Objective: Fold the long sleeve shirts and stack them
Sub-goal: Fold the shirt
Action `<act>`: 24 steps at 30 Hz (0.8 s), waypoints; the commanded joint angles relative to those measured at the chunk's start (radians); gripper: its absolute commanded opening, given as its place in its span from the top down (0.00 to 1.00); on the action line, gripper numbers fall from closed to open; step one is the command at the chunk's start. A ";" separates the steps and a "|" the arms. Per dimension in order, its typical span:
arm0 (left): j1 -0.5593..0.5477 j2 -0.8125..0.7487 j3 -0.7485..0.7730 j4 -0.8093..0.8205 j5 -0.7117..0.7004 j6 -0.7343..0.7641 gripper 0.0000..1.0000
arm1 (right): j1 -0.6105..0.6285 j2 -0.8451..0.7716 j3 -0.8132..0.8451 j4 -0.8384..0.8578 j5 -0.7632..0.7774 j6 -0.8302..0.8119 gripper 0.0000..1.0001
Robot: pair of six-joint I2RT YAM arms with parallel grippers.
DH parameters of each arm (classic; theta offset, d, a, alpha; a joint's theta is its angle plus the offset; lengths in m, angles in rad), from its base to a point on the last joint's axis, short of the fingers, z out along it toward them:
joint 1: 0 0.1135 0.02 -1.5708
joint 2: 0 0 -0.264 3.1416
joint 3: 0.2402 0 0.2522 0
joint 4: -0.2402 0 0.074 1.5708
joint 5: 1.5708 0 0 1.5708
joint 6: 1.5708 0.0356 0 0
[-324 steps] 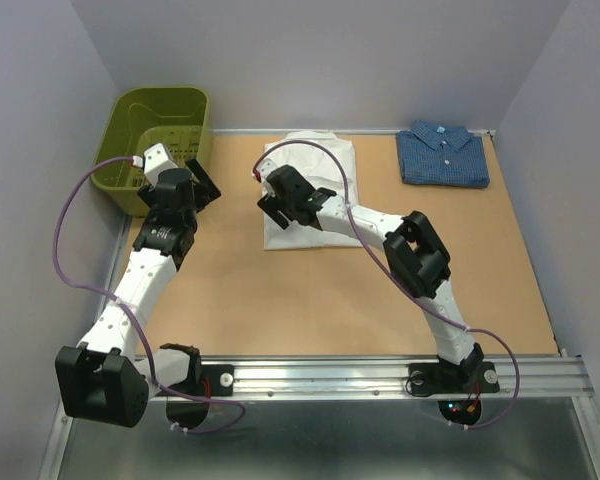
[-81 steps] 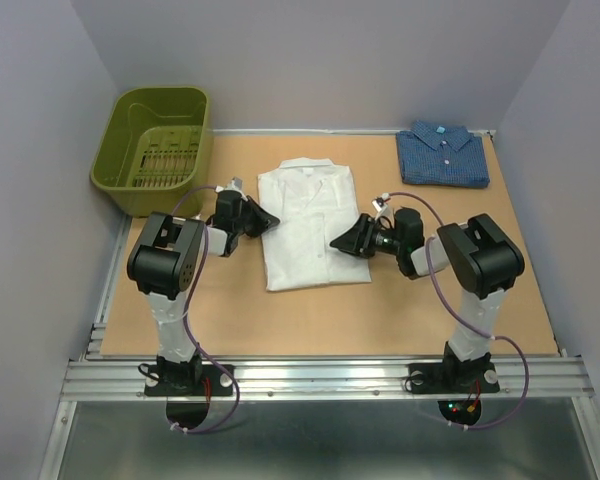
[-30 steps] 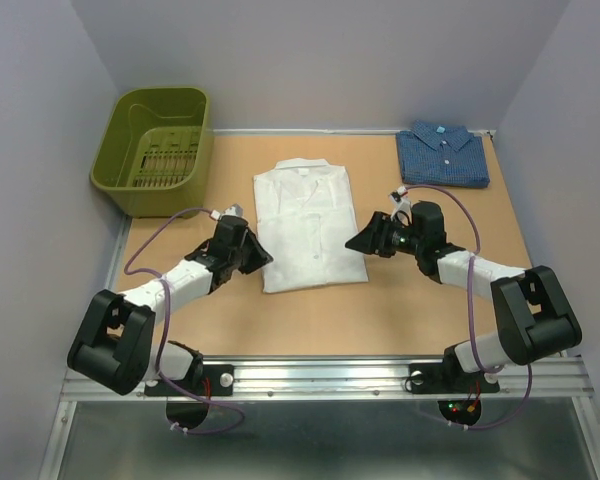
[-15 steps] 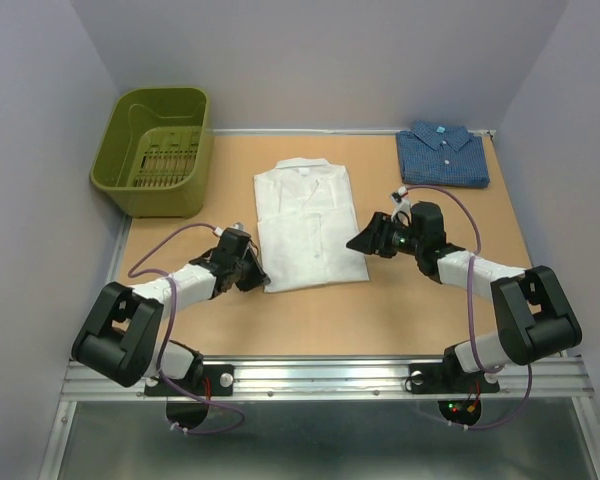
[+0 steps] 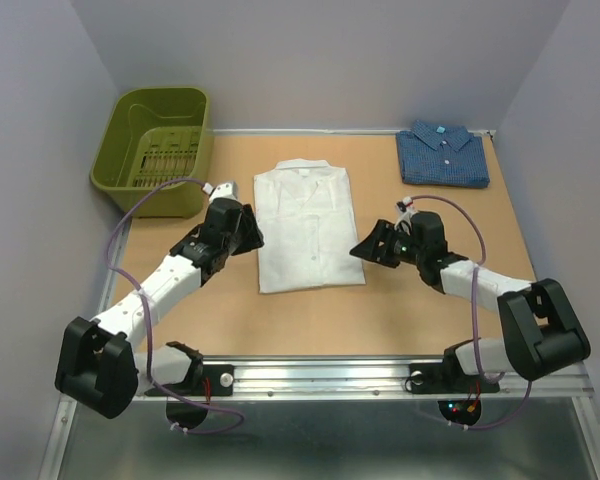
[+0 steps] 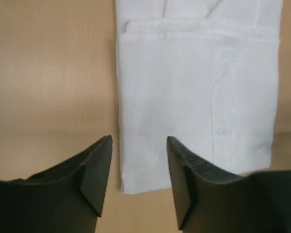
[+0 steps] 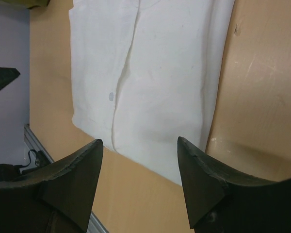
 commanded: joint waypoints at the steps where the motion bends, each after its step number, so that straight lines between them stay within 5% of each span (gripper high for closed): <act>1: -0.001 0.051 0.127 0.073 -0.077 0.208 0.33 | 0.036 -0.081 -0.062 0.014 0.109 0.123 0.32; 8: -0.001 0.245 0.282 0.258 -0.070 0.351 0.05 | 0.119 -0.171 -0.160 0.032 0.267 0.350 0.32; 15: 0.003 0.525 0.503 0.321 -0.024 0.515 0.01 | 0.267 -0.187 -0.220 0.040 0.444 0.570 0.32; 24: 0.019 0.762 0.650 0.314 0.031 0.540 0.01 | 0.375 -0.154 -0.252 0.026 0.609 0.752 0.31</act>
